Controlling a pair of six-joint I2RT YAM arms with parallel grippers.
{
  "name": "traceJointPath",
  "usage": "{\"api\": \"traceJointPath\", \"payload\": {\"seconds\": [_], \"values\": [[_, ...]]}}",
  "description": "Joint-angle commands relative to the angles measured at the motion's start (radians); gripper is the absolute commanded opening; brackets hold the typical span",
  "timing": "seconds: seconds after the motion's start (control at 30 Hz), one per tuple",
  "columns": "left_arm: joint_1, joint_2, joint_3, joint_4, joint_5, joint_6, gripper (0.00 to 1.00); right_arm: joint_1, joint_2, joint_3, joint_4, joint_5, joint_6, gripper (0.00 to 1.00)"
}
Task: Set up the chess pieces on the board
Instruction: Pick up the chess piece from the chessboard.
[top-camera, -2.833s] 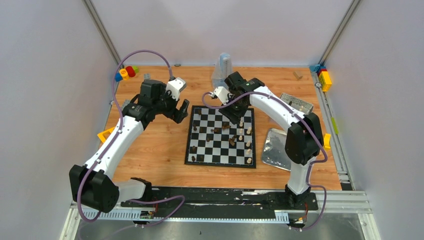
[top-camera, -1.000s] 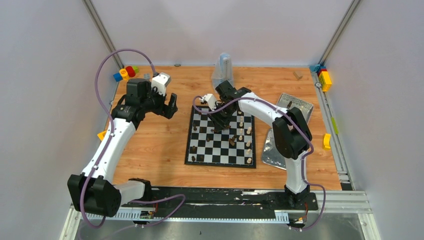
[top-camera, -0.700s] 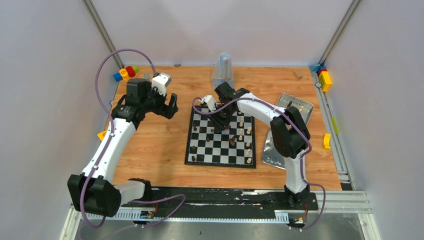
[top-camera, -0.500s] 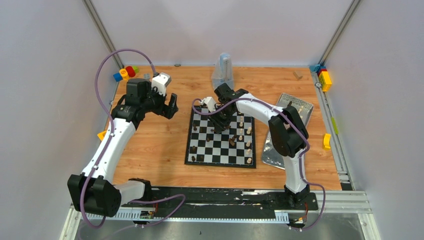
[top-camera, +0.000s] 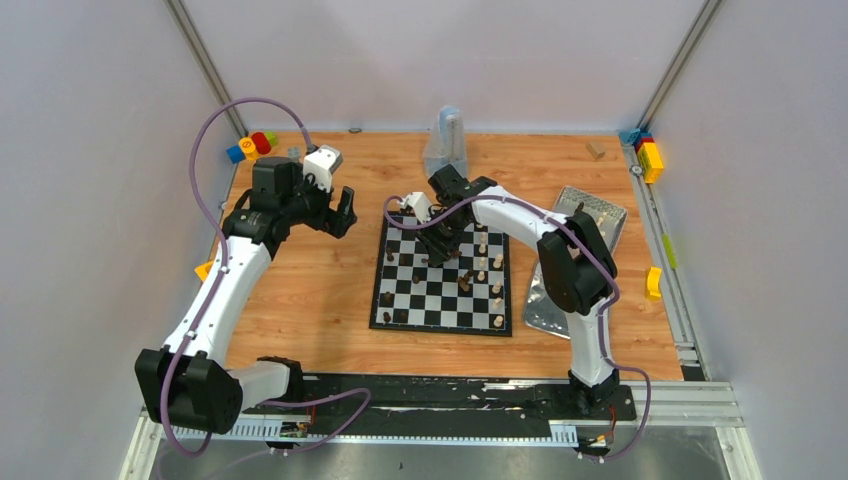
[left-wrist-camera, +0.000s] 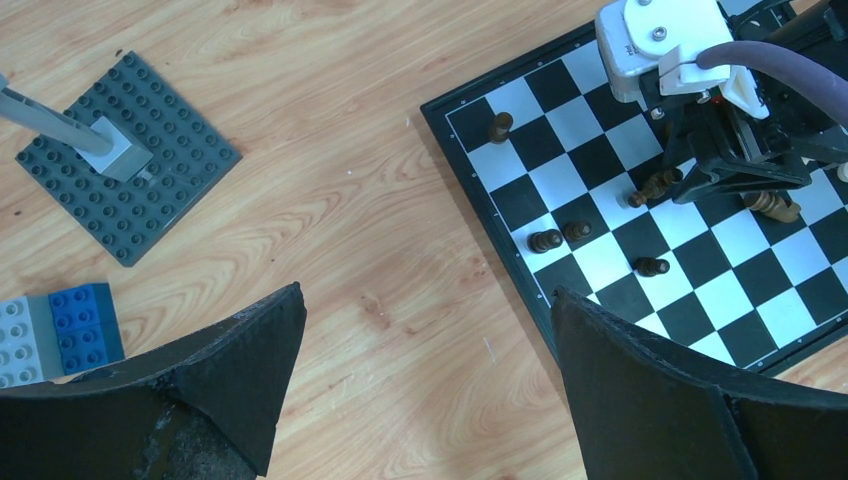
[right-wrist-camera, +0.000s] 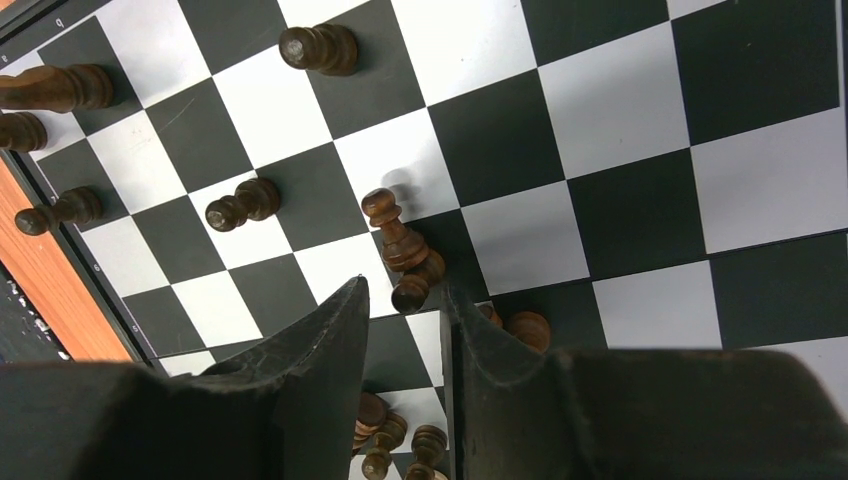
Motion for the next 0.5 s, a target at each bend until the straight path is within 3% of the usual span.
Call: {"api": "traceJointPath", "payload": {"seconds": [0.0, 0.3, 0.47], "values": [[0.007, -0.026, 0.004, 0.031, 0.022, -0.011, 1.0, 0.005, 0.002, 0.052, 0.013, 0.0, -0.019, 0.33], [0.008, -0.024, 0.001, 0.033, 0.028, -0.009, 1.0, 0.005, 0.011, 0.061, 0.008, 0.001, -0.025, 0.27], [0.008, -0.023, -0.004, 0.039, 0.029, -0.006, 1.0, 0.005, 0.007, 0.063, 0.002, -0.001, -0.025, 0.17]]}}
